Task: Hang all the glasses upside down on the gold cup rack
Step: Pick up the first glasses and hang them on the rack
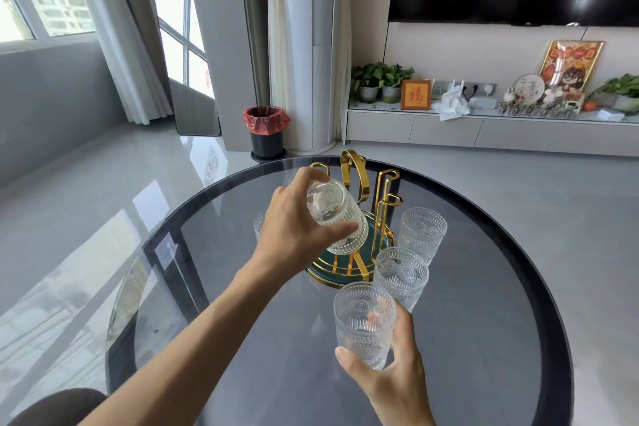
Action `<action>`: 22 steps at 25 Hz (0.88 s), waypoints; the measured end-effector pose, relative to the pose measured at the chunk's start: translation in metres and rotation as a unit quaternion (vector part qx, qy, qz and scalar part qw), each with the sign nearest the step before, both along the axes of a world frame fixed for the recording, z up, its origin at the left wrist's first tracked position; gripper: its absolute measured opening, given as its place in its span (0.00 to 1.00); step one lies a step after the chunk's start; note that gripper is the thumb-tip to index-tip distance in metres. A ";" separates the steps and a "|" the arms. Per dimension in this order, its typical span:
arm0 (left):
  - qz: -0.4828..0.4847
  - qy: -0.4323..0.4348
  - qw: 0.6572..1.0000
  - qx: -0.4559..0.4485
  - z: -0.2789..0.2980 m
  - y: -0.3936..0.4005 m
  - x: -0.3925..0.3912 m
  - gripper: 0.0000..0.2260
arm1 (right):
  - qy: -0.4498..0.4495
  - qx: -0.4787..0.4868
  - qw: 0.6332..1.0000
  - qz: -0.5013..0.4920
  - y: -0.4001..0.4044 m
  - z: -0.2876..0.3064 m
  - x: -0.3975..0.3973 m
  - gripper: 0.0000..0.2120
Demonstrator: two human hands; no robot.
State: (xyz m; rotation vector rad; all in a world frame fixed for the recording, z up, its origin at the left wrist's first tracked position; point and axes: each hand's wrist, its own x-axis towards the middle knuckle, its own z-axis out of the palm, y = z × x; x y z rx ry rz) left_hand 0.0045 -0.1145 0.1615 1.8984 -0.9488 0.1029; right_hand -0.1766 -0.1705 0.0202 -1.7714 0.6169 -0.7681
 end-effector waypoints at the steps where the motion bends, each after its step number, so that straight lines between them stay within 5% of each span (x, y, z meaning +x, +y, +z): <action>1: -0.004 -0.012 1.000 0.015 -0.004 -0.003 0.001 0.30 | -0.009 0.005 1.000 -0.006 0.000 0.000 0.000 0.42; 7: -0.055 -0.119 0.983 0.132 -0.018 -0.017 0.004 0.27 | -0.043 0.041 0.998 -0.032 -0.002 0.001 -0.003 0.41; 13: -0.100 -0.116 0.968 0.199 -0.005 -0.001 0.024 0.26 | -0.052 0.025 0.998 -0.023 0.000 0.002 -0.004 0.42; 22: -0.106 -0.097 0.977 0.158 -0.010 0.018 0.019 0.23 | -0.120 -0.014 0.990 -0.074 -0.045 0.108 -0.010 0.33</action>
